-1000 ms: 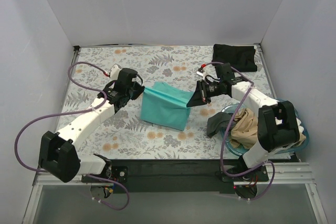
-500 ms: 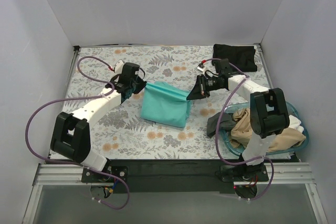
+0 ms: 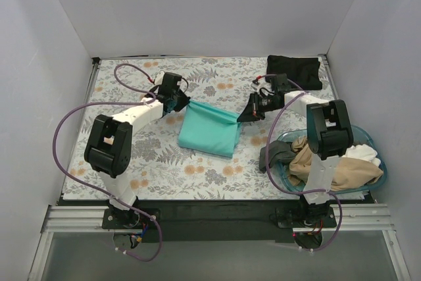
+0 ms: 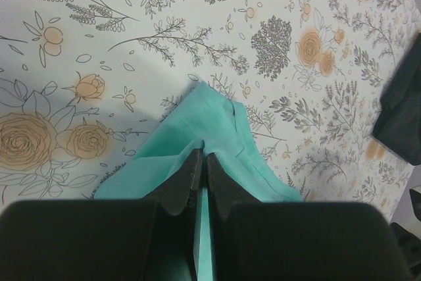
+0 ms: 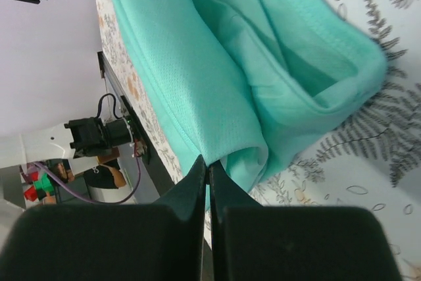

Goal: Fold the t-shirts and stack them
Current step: Fold the tshirt

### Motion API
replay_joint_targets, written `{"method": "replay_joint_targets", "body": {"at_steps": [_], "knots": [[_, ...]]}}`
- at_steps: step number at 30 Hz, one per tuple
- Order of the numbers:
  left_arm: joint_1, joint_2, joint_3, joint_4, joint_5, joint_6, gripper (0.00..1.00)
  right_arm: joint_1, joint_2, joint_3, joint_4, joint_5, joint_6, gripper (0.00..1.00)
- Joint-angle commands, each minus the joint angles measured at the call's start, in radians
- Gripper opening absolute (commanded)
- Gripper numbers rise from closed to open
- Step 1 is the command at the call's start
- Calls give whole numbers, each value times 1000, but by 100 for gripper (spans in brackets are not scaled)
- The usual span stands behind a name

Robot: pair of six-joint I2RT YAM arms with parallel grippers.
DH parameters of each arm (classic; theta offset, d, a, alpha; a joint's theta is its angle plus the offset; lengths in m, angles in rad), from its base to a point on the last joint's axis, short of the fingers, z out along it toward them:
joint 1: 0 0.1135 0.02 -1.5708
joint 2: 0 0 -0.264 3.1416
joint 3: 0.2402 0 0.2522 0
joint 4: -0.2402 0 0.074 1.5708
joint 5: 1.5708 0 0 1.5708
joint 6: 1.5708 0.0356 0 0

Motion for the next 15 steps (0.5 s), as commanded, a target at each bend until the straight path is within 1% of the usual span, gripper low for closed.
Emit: {"method": "replay_joint_targets", "body": {"at_steps": [1,3,4,5,6,7,8,9,10,11,13,15], "knots": [[28,16,52,17,-33,22,0,-29,42,61,35,13,12,3],[33,40,66,18,-22,33,6,-33,66,91,33,5,12,9],[35,51,84,18,-18,39,11,-42,73,114,32,3,28,16],[35,68,98,20,-1,51,19,-45,76,123,33,0,38,21],[36,77,115,14,39,81,39,-50,76,129,32,-1,43,27],[35,80,127,7,57,86,48,-50,71,135,32,5,46,43],[35,76,138,6,74,89,55,-52,62,134,32,16,46,54],[36,69,140,6,85,98,68,-52,35,131,30,26,45,64],[36,62,138,6,100,103,70,-52,18,114,32,51,43,84],[35,51,132,3,108,109,71,-52,-2,102,32,63,40,98],[33,7,112,4,136,111,75,-47,-64,76,30,103,40,98],[30,-26,68,7,159,108,75,-42,-123,30,30,132,40,98]]}}
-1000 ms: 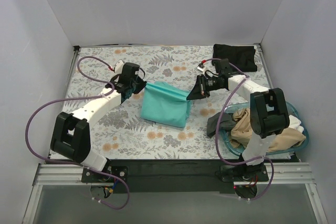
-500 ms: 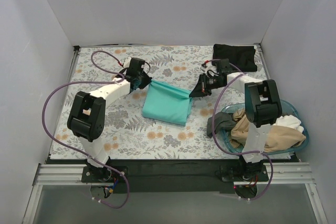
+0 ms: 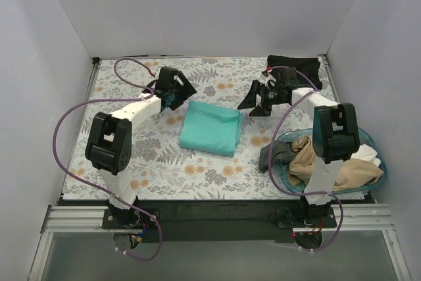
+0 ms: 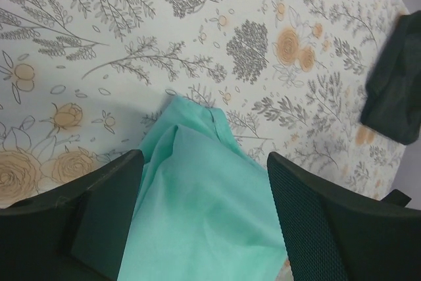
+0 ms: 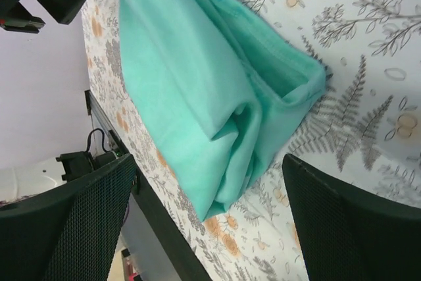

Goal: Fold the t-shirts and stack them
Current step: Fold the tshirt

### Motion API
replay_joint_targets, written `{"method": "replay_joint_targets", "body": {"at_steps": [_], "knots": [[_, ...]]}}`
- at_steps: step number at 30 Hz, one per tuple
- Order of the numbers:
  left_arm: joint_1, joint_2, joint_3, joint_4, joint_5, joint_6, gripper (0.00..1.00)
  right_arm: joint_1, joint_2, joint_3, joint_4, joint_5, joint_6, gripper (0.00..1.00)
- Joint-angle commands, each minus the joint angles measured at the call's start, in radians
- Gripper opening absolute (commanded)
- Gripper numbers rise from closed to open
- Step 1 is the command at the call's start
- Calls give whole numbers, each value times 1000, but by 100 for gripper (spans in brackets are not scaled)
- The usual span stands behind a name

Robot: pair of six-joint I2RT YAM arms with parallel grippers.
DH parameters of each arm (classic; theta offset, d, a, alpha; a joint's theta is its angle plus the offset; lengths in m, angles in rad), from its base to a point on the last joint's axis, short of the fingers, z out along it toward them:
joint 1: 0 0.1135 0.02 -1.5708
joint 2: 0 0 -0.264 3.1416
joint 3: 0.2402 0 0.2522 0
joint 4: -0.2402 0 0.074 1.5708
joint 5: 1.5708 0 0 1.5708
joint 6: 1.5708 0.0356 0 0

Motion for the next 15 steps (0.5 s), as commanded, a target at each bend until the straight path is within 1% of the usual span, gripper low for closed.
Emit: {"method": "replay_joint_targets", "body": {"at_steps": [1,2,4,7,11,15], "knots": [[-8,-133,-45,7,57,19,75,29,-146,-48,13,72,-6,98],[-14,-150,-66,10,98,17,75,41,-164,-74,13,82,-9,98],[-28,-193,-125,10,114,11,75,84,-207,-92,19,97,-20,98],[-68,-238,-200,20,123,-6,75,147,-218,-108,73,111,-4,98],[-103,-250,-269,30,126,-29,76,207,-165,-83,168,132,42,98],[-105,-235,-309,30,122,-36,76,213,-42,-10,188,175,62,98]]}}
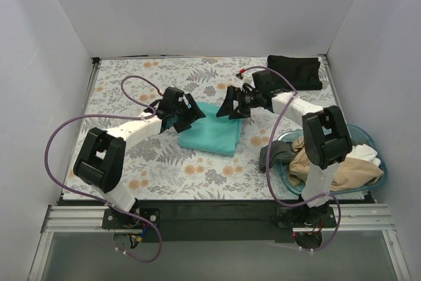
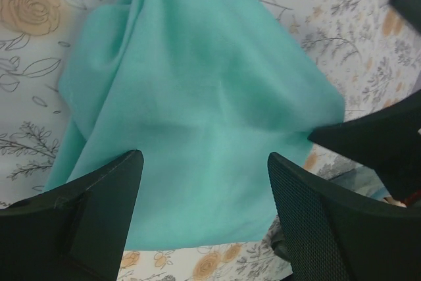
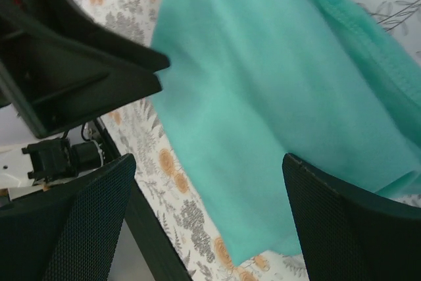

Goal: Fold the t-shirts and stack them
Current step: Fold the tshirt

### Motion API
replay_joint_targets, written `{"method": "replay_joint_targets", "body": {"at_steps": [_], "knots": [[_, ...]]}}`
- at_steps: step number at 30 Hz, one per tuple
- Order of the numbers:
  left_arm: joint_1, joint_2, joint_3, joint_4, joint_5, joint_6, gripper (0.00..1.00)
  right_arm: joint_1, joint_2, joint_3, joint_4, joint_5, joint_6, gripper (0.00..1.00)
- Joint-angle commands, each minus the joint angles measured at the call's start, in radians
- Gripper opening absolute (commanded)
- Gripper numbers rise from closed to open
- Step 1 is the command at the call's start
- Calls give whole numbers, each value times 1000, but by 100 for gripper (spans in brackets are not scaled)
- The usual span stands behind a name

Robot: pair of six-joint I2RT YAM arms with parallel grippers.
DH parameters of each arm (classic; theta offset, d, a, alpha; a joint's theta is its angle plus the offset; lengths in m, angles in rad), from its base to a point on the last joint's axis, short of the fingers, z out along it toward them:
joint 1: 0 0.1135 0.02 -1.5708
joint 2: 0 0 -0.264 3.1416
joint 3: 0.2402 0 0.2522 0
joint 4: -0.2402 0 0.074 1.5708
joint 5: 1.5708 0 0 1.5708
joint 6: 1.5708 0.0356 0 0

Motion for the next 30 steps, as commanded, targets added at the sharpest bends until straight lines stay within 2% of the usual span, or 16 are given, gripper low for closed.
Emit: {"method": "replay_joint_targets", "body": {"at_steps": [1,8,13,16,21,25,30], "knots": [[7,-13,-36,6,3,-11,76,-16,99,76,61,52,30,98],[7,8,-91,16,-11,-11,76,-25,226,141,58,100,10,98],[0,38,-118,31,6,-30,76,-40,263,164,51,91,-5,98],[-10,41,-119,31,21,-36,75,-39,254,208,-15,104,-59,98],[-51,-28,-127,26,21,-36,76,-28,148,262,-161,219,-166,98],[-54,-125,-122,-10,-38,-24,76,-19,21,181,-179,388,-194,98],[-53,-165,-76,-46,-138,3,79,-19,-84,72,-164,497,-186,98]]}}
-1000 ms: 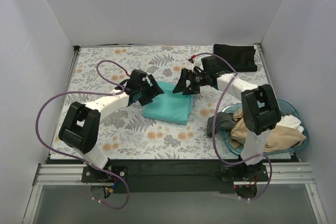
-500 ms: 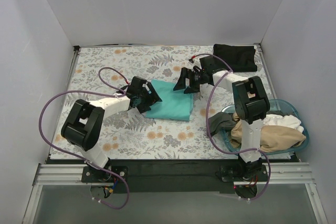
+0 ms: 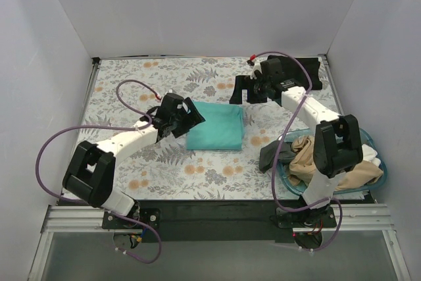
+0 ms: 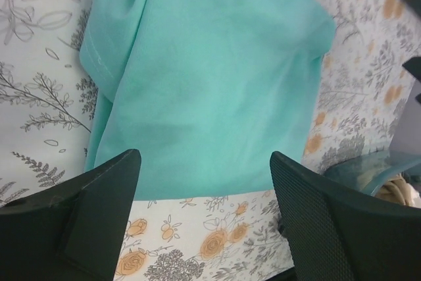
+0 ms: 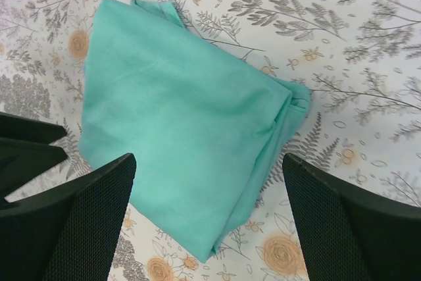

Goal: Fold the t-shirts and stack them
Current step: Fold the tshirt, then neatly place the folded tshirt to the corner

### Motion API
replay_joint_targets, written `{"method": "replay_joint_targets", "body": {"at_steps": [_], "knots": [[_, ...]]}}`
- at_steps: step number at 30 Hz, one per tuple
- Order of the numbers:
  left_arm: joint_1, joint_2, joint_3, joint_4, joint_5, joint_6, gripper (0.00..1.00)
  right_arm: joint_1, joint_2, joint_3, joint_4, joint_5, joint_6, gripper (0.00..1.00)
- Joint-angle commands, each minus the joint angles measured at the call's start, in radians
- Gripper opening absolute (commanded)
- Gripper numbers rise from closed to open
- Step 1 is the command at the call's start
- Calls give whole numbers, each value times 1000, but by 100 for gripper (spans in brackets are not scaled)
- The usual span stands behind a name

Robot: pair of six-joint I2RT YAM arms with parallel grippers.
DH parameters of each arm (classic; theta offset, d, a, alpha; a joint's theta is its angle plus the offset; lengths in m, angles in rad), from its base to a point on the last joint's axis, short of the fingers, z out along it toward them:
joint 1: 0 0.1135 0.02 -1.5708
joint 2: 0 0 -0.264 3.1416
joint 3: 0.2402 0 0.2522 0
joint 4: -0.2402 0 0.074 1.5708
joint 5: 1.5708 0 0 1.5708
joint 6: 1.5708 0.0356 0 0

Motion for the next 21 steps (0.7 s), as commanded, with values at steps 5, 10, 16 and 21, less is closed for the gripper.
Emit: {"method": "replay_joint_targets", "body": {"at_steps": [5,10,16,21], "knots": [[7,71,146,-16,-123,71,82,6,-51,-129,-8,126,11,98],[14,211,270,-4,-134,104,82,6,-51,-193,8,117,51,98],[97,354,301,-2,-100,108,83,21,-40,-220,23,123,74,97],[103,403,309,21,-77,151,83,37,-8,-210,25,121,97,96]]}}
